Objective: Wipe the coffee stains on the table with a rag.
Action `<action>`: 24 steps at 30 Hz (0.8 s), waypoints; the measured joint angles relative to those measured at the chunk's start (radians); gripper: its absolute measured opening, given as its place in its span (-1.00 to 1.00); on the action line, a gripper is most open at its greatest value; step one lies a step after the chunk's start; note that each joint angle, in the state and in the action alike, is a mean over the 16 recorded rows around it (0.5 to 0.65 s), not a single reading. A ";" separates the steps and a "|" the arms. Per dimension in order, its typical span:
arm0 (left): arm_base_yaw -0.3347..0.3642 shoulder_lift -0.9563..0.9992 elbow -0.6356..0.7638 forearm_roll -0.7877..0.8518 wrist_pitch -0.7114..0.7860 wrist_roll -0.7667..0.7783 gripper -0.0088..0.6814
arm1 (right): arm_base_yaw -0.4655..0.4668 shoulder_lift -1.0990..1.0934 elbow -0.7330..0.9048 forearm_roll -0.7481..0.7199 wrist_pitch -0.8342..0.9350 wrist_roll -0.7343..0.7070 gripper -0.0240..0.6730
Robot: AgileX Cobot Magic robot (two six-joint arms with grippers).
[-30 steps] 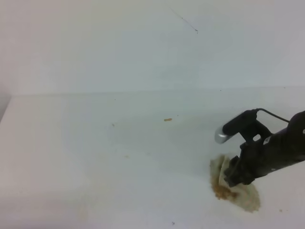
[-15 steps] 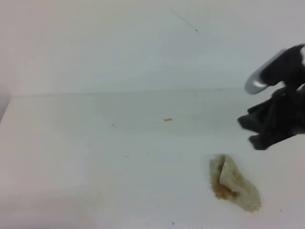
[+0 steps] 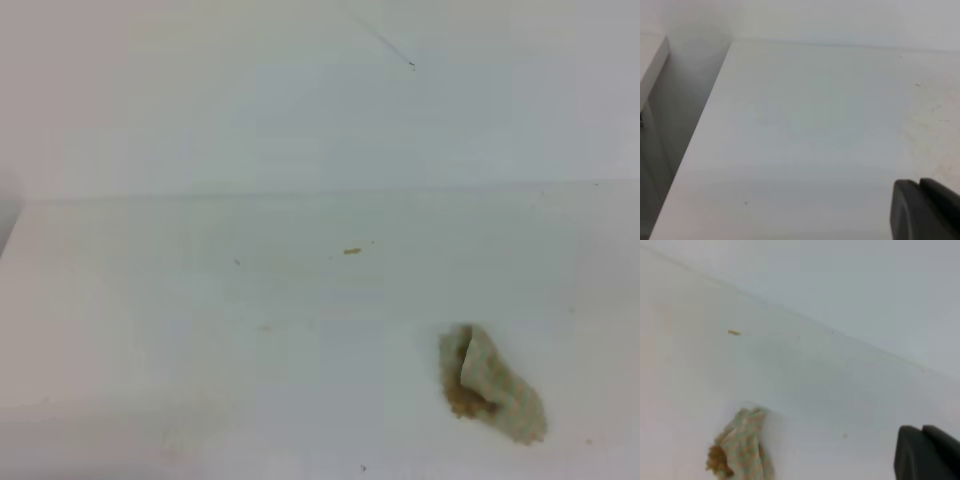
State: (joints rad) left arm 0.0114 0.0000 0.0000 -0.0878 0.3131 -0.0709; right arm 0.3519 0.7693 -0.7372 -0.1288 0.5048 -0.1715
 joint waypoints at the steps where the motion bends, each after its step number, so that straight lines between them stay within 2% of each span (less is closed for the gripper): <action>1: 0.000 0.000 0.000 0.000 0.000 0.000 -0.98 | 0.000 -0.032 0.035 -0.022 -0.025 0.036 -0.92; 8: 0.000 0.000 0.000 0.000 0.000 0.000 -0.98 | 0.000 -0.205 0.265 -0.121 -0.209 0.222 -0.92; 13: 0.000 0.000 0.000 0.000 0.000 0.000 -0.98 | 0.000 -0.255 0.359 -0.150 -0.288 0.276 -0.92; 24: 0.000 0.000 0.000 0.000 0.000 0.000 -0.98 | -0.021 -0.371 0.418 -0.188 -0.197 0.303 -0.92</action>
State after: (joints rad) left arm 0.0114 0.0000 0.0000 -0.0878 0.3131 -0.0709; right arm 0.3311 0.3984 -0.3190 -0.3173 0.3076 0.1317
